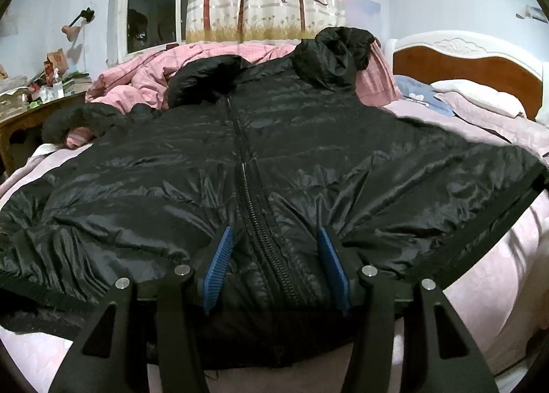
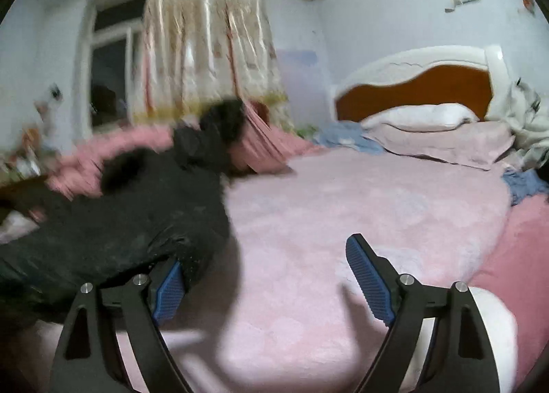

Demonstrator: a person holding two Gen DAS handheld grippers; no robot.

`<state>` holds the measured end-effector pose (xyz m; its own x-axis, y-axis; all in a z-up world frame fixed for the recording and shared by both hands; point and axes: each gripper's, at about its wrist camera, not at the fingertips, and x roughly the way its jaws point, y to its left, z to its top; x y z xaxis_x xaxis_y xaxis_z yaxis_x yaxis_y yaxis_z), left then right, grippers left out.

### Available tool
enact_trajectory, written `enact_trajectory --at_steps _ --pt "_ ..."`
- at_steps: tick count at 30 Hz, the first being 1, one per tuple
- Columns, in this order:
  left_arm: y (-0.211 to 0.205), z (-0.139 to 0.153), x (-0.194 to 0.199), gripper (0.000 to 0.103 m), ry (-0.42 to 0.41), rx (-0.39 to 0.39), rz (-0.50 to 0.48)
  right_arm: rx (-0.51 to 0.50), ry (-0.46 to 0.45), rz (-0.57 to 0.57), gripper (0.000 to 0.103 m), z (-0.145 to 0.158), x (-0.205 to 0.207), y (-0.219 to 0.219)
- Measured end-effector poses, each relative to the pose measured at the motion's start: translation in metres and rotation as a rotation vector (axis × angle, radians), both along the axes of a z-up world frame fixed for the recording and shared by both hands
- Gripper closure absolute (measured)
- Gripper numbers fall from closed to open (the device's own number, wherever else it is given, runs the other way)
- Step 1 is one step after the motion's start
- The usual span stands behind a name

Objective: Fold large clothes

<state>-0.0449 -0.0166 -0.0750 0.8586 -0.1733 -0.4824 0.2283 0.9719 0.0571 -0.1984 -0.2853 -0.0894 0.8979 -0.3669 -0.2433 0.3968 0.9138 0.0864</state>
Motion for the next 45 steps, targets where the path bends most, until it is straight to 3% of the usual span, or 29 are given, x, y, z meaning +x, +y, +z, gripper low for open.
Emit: enact_trajectory --at_steps 2,5,8,12,14,16,18,22,24,25,26,29,31,33,35,36,37,38,41,45 --pt "0.0 0.0 0.0 0.051 -0.002 0.005 0.004 -0.021 0.024 0.037 0.016 -0.002 0.003 0.005" --pt "-0.001 -0.001 -0.002 0.051 -0.007 0.017 0.007 0.033 0.137 0.289 0.016 -0.005 0.009 0.013" --pt "-0.006 -0.002 -0.002 0.05 0.0 0.062 0.029 0.09 0.151 0.318 0.016 -0.009 0.0 0.009" --pt "-0.008 -0.003 -0.003 0.05 -0.017 0.08 0.037 0.045 0.116 0.145 0.016 -0.011 -0.01 0.002" --pt "-0.005 -0.002 -0.003 0.048 -0.013 0.059 0.025 0.094 0.103 0.014 0.016 -0.008 -0.01 -0.01" --pt "-0.002 -0.001 -0.002 0.046 -0.008 0.04 0.009 0.169 0.068 -0.006 0.016 -0.01 -0.017 -0.021" --pt "-0.002 -0.002 -0.003 0.046 -0.01 0.039 0.005 0.156 0.066 -0.005 0.016 -0.01 -0.018 -0.022" --pt "0.0 0.0 -0.012 0.045 -0.051 0.03 0.0 0.075 0.121 0.29 0.016 -0.011 -0.012 0.005" --pt "0.009 0.008 -0.024 0.039 -0.08 -0.021 -0.035 -0.003 0.108 0.406 0.016 -0.005 -0.019 0.024" --pt "0.015 0.015 -0.035 0.029 -0.115 -0.04 -0.04 -0.032 0.101 0.43 0.016 -0.003 -0.022 0.03" --pt "0.022 0.022 -0.048 0.019 -0.164 -0.048 -0.024 -0.046 0.094 0.444 0.016 -0.002 -0.024 0.032" --pt "0.051 0.036 -0.082 0.007 -0.291 -0.045 0.077 0.032 0.052 0.453 0.016 0.0 -0.024 0.025" --pt "0.076 0.039 -0.09 0.007 -0.327 -0.041 0.175 0.092 0.006 0.363 0.015 0.0 -0.014 0.016" --pt "0.098 0.035 -0.085 0.008 -0.303 -0.029 0.259 0.135 -0.054 0.221 0.008 -0.006 -0.011 0.008" --pt "0.122 0.029 -0.074 0.022 -0.239 -0.028 0.342 0.23 -0.056 0.224 0.008 -0.01 0.002 0.0" --pt "0.133 0.026 -0.072 0.022 -0.222 -0.04 0.375 0.285 -0.04 0.252 0.008 -0.012 0.012 -0.005" --pt "0.145 0.024 -0.072 0.022 -0.208 -0.062 0.413 0.321 -0.022 0.284 0.011 -0.014 0.02 -0.007" --pt "0.153 0.023 -0.072 0.022 -0.196 -0.083 0.439 0.335 -0.012 0.305 0.025 -0.015 0.023 -0.008" --pt "0.176 0.019 -0.076 0.02 -0.167 -0.129 0.524 0.339 0.026 0.343 0.047 -0.02 0.035 -0.01" --pt "0.19 0.01 -0.079 0.022 -0.112 -0.184 0.559 0.34 0.066 0.375 0.051 -0.033 0.032 -0.003"
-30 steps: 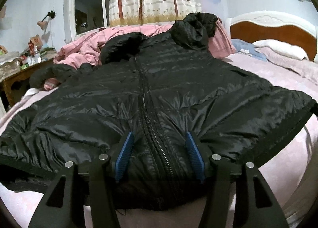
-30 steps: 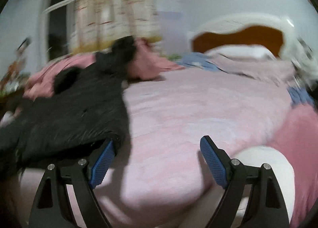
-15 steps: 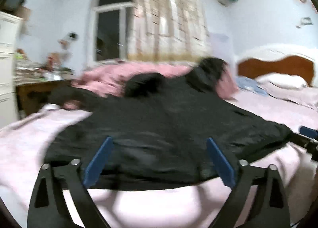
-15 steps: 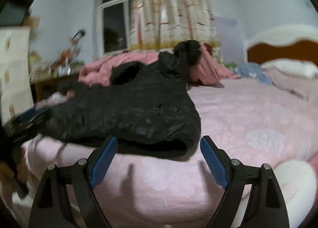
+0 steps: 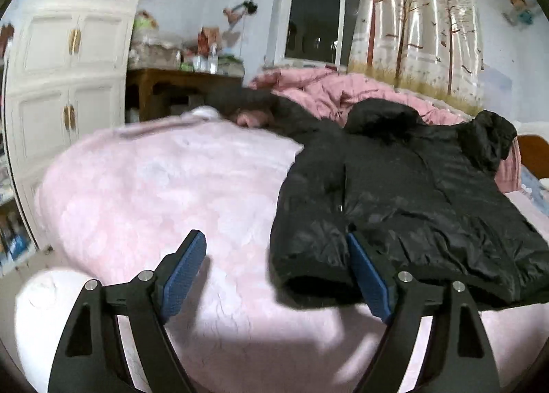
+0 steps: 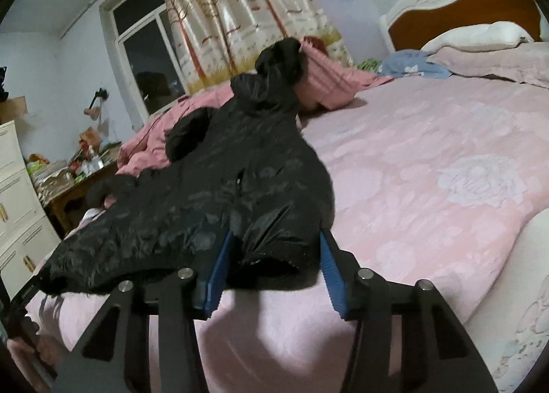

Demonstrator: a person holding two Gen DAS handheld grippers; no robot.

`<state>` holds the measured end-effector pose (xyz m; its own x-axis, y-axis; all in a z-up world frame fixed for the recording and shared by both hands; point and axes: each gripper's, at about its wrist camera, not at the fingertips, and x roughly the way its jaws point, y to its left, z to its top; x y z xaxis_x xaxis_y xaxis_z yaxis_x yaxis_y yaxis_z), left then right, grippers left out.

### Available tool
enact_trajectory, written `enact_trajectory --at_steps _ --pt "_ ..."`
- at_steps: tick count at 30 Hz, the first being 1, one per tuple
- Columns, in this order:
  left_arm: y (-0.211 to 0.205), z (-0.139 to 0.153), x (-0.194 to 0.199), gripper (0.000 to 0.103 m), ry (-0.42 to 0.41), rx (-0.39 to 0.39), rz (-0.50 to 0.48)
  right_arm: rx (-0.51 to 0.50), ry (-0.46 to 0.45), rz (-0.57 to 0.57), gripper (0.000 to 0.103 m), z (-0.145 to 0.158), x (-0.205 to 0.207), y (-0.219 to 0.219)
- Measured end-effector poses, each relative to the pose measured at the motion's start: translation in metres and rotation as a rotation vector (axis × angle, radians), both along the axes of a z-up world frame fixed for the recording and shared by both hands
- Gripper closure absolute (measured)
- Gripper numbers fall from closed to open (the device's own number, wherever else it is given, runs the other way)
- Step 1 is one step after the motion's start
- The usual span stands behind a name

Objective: Fold large clothes

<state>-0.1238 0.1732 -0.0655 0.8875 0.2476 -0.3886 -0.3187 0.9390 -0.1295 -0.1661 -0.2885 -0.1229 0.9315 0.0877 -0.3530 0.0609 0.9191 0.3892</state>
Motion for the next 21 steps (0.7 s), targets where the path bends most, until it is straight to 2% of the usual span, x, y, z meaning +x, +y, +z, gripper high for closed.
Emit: enact_trajectory --at_steps 3,4,5,6,7,8,10,12,13,15,17,19,21 --pt "0.004 -0.007 0.0 0.031 0.001 -0.082 -0.071 -0.005 0.013 0.012 0.051 -0.008 -0.008 0.004" --pt "0.005 -0.011 0.002 0.048 -0.002 -0.114 -0.128 -0.006 0.011 0.018 0.055 -0.009 -0.009 0.005" --pt "0.006 -0.014 0.007 0.068 -0.003 -0.151 -0.188 -0.005 0.009 0.02 0.063 -0.011 -0.01 0.006" --pt "0.008 -0.017 0.013 0.073 0.006 -0.191 -0.233 -0.001 0.012 0.024 0.067 -0.013 -0.012 0.006" --pt "0.009 -0.022 0.018 0.08 0.027 -0.226 -0.236 -0.004 0.021 0.016 0.078 -0.013 -0.009 0.008" --pt "0.011 -0.02 0.02 0.097 0.026 -0.238 -0.23 -0.025 0.027 -0.011 0.089 -0.012 -0.008 0.009" --pt "0.009 -0.01 0.007 0.1 -0.025 -0.195 -0.215 -0.066 -0.009 -0.05 0.098 -0.008 -0.016 0.009" --pt "0.007 0.005 -0.006 0.101 -0.078 -0.137 -0.175 -0.08 -0.085 -0.111 0.099 0.003 -0.033 0.005" --pt "0.007 0.014 -0.014 0.101 -0.099 -0.139 -0.172 -0.062 -0.105 -0.113 0.1 0.007 -0.038 -0.001" --pt "0.011 0.032 -0.03 0.101 -0.153 -0.17 -0.187 0.044 -0.131 -0.078 0.1 0.018 -0.047 -0.017" --pt "0.004 0.051 -0.054 0.1 -0.217 -0.13 -0.2 0.122 -0.174 -0.058 0.1 0.032 -0.06 -0.032" --pt "-0.01 0.065 -0.069 0.1 -0.251 -0.066 -0.172 0.089 -0.231 -0.07 0.1 0.051 -0.076 -0.034" --pt "-0.018 0.073 -0.082 0.1 -0.278 -0.06 -0.163 0.031 -0.268 -0.099 0.1 0.068 -0.091 -0.027"
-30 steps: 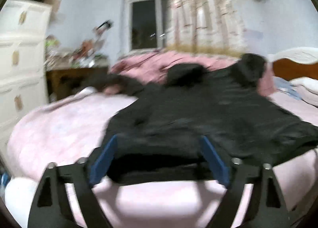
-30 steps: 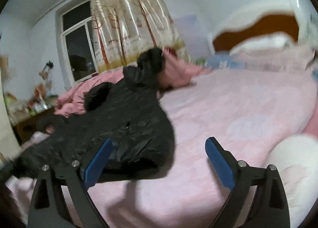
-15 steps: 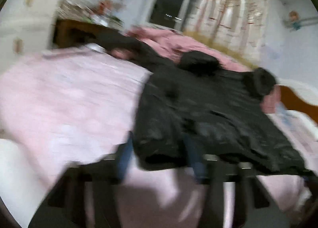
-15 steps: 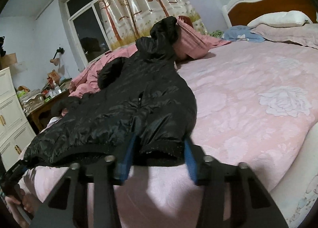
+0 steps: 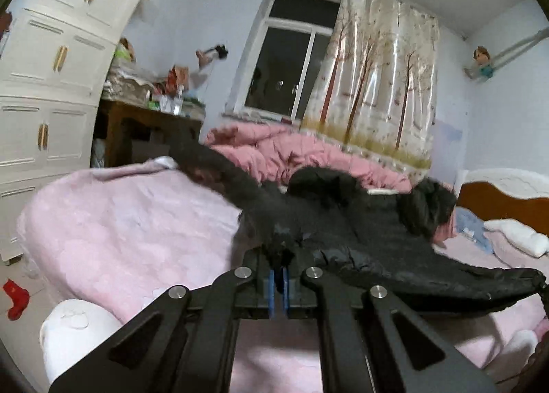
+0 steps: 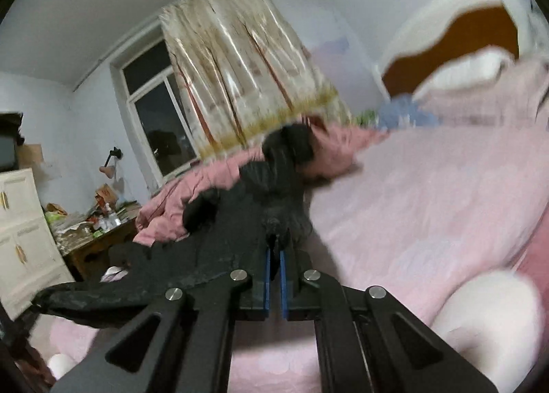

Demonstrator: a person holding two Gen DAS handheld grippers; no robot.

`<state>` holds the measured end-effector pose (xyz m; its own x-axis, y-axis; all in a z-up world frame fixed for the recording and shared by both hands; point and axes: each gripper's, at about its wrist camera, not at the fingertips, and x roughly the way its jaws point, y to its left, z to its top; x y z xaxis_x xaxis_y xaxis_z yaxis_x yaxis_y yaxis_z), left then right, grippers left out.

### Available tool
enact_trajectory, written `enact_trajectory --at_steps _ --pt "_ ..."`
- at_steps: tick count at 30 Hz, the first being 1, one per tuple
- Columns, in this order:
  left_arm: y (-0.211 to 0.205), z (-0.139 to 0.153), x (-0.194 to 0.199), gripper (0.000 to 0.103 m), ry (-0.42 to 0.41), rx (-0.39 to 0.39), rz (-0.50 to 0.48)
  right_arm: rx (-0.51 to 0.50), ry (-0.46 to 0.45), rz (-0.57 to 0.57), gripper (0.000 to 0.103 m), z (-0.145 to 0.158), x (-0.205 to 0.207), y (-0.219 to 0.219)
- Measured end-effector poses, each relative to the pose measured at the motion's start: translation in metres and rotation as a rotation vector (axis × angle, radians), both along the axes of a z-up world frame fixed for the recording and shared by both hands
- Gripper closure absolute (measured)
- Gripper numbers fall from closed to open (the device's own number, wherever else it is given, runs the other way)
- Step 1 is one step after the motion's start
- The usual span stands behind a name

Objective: Fold large clothes

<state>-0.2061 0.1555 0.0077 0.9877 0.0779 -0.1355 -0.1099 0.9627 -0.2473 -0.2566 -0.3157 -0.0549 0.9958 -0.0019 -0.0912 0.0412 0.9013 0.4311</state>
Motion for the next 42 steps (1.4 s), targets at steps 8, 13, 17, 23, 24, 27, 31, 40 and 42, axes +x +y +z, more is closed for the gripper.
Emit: enact_trajectory --at_steps 8,13,17,23,24,27,31,40,42 --pt "-0.003 0.041 0.097 0.1 0.077 0.06 0.011 -0.157 0.082 -0.035 0.1 0.057 0.101 0.019" --pt "0.002 0.034 0.234 0.099 0.281 0.079 -0.006 -0.202 0.276 0.079 0.1 0.076 0.254 0.025" --pt "0.008 0.009 0.313 0.099 0.443 0.088 -0.029 -0.24 0.399 0.127 0.1 0.058 0.345 0.028" --pt "0.007 -0.016 0.363 0.092 0.499 0.12 -0.126 -0.299 0.516 0.127 0.086 0.017 0.405 0.036" --pt "0.006 -0.015 0.356 0.088 0.466 0.137 -0.148 -0.287 0.521 0.126 0.081 0.014 0.405 0.034" --pt "0.005 0.001 0.334 0.023 0.41 0.163 -0.126 -0.272 0.501 0.144 0.018 0.022 0.391 0.025" --pt "0.012 0.041 0.303 0.004 0.341 0.157 -0.149 -0.226 0.406 0.168 0.01 0.05 0.363 0.007" --pt "-0.068 0.007 0.304 0.008 0.609 0.383 -0.549 -0.317 0.546 0.568 0.012 0.059 0.343 0.072" --pt "-0.082 -0.014 0.314 0.008 0.657 0.421 -0.517 -0.384 0.601 0.583 0.012 0.045 0.35 0.098"
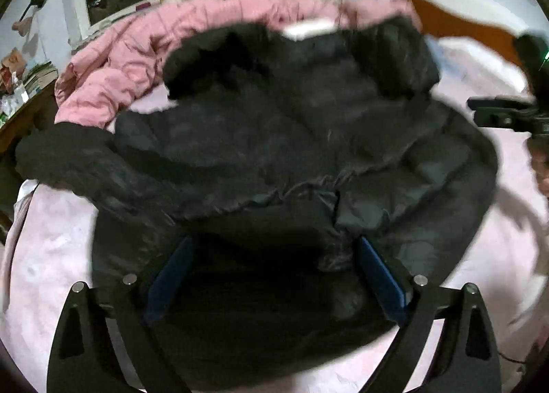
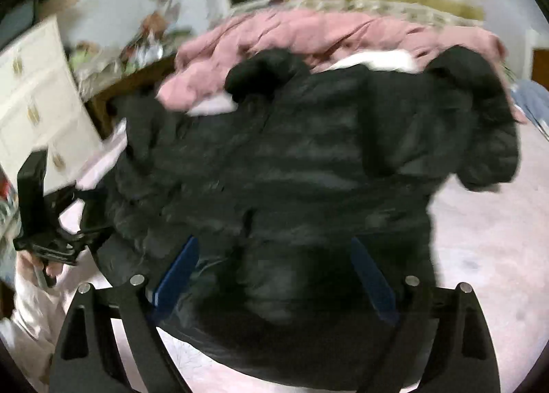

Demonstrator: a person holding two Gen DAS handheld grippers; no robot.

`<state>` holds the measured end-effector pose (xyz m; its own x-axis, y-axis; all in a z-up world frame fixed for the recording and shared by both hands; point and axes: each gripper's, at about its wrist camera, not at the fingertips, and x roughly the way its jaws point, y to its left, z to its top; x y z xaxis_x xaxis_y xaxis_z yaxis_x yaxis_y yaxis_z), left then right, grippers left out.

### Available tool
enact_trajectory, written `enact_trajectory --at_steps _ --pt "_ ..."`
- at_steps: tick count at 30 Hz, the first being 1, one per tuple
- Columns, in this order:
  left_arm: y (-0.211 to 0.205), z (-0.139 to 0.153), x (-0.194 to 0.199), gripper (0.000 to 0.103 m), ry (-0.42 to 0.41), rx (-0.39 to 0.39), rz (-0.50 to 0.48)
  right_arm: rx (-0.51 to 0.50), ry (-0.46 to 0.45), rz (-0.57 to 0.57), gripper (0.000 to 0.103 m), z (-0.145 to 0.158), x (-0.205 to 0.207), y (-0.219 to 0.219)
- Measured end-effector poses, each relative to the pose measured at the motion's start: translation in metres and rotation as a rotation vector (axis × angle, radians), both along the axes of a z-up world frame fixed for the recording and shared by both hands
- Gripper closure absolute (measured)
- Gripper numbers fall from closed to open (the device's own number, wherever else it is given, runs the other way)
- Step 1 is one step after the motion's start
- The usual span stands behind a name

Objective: Fold large clothes

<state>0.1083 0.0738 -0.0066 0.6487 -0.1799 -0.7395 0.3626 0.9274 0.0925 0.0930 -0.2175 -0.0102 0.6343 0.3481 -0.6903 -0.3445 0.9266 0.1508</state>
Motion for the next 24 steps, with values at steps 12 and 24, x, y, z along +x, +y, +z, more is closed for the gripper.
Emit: enact_trajectory --at_steps 12,24 --pt "0.047 -0.043 0.043 0.007 0.046 -0.189 0.265 -0.076 0.1 -0.24 0.013 -0.076 0.073 -0.037" --pt "0.113 -0.022 -0.083 0.009 -0.044 -0.628 0.431 0.257 -0.058 -0.351 0.012 -0.04 -0.086 -0.073"
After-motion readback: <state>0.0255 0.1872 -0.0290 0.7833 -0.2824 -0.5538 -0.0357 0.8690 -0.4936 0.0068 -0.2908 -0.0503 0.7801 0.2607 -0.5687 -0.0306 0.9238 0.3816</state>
